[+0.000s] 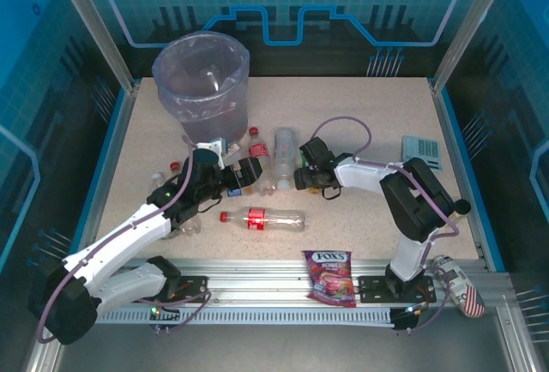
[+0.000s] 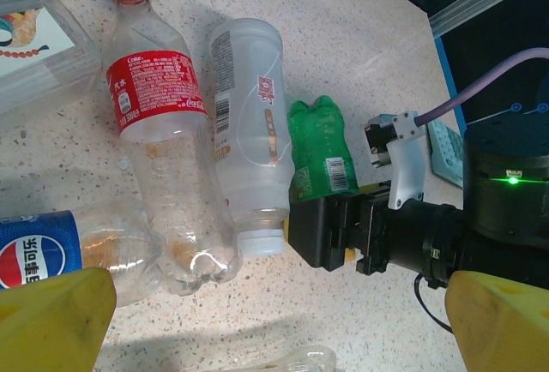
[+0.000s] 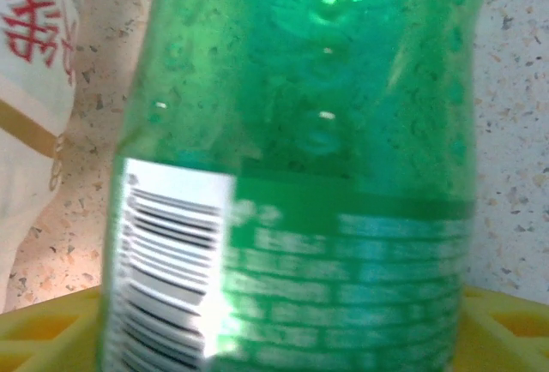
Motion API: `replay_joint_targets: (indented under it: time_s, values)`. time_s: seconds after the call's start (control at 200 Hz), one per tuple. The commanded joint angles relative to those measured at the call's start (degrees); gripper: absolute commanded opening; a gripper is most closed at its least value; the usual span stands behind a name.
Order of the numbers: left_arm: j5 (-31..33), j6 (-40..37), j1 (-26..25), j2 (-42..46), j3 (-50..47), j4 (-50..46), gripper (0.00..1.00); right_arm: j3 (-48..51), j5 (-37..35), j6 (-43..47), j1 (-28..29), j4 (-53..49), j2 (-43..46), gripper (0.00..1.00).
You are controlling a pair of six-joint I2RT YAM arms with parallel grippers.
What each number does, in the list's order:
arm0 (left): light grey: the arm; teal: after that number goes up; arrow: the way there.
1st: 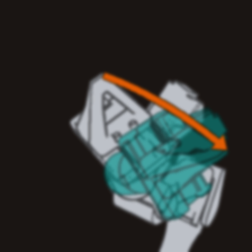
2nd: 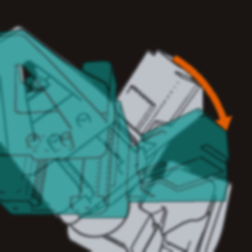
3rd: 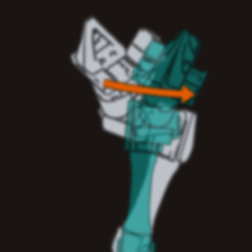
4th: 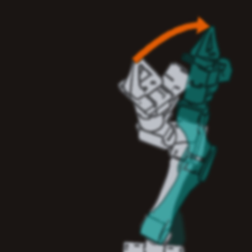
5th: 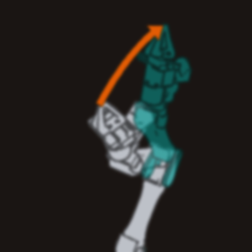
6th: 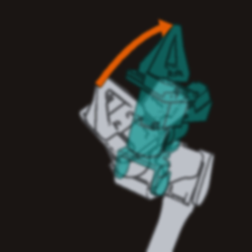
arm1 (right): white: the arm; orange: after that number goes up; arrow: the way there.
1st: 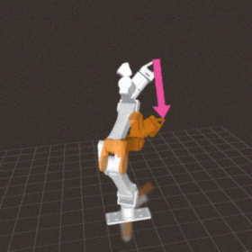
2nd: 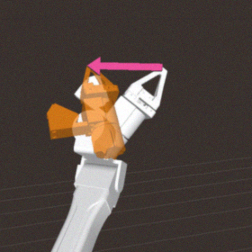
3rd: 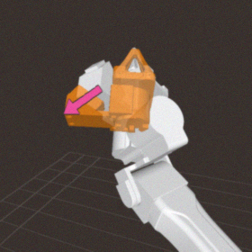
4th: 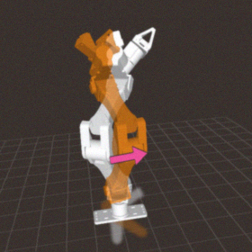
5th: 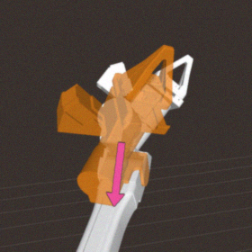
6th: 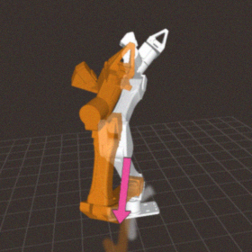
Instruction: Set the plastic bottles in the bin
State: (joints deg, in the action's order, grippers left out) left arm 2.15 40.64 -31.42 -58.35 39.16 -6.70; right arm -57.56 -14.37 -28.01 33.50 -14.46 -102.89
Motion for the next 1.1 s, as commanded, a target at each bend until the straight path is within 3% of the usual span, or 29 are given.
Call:
replay_joint_targets:
  time_s: [0.0,0.27,0.485,0.625,0.76,0.886,1.096]
  values:
    - [0.9,1.1,-0.6,0.3,-1.0,1.8,0.99,-0.4,-1.4,0.3,0.4,3.6,-1.5,0.75]
    - [0.1,2.2,-0.5,-0.7,-1.2,3.0,0.99,1.4,-2.1,2.6,0.4,4.4,0.7,0.6]
    - [-2.1,4.3,-0.5,-4.3,0.6,5.2,0.99,3.5,-2.2,5.3,0.3,3.9,6.4,0.59]
    - [-4.8,10.1,-0.3,-4.6,-1.3,13.7,0.99,6.8,-0.9,7.1,0.4,6.6,12.7,0.57]
    - [-7.9,12.8,-0.3,-7.0,-0.2,18.5,0.99,12.1,3.2,8.4,0.5,9.1,20.9,0.56]
    - [-10.5,14.1,-0.3,-10.1,1.2,21.5,0.99,16.1,12.4,11.5,1.7,12.4,28.0,0.56]
    - [-12.5,14.3,-0.7,-14.6,2.1,25.9,0.99,18.0,20.1,14.4,4.8,13.9,33.6,0.55]
